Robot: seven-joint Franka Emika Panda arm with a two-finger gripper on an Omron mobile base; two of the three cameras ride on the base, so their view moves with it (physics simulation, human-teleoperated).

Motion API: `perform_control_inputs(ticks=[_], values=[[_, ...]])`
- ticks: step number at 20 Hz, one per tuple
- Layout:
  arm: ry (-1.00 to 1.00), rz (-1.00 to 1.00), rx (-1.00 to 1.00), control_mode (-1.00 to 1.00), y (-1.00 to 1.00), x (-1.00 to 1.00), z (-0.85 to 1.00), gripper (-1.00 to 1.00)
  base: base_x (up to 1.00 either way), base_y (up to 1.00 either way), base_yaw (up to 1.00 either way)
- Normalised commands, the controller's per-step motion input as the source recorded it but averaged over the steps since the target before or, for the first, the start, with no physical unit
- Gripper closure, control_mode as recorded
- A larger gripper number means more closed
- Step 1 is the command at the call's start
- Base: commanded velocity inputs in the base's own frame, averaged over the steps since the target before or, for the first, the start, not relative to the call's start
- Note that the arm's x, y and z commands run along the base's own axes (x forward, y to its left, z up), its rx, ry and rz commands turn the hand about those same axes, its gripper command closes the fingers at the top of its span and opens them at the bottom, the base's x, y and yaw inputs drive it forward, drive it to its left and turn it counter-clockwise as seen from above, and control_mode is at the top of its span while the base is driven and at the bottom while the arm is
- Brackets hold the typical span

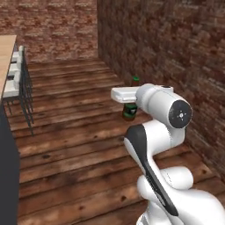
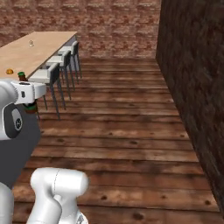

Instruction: Open the cabinet directly in front. Then move the beer and the mug to the dining counter with the candle on it.

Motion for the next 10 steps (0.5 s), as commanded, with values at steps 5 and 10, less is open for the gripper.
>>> perform_control_inputs(ticks=[5, 10], values=[[0.00, 0.00, 0.00, 1.00, 0.00, 0.00, 0.00, 1.00, 1.00, -0.33, 0.22], [0.00, 0.00, 0.00, 1.00, 0.00, 0.00, 0.00, 1.00, 1.00, -0.33, 0.20]])
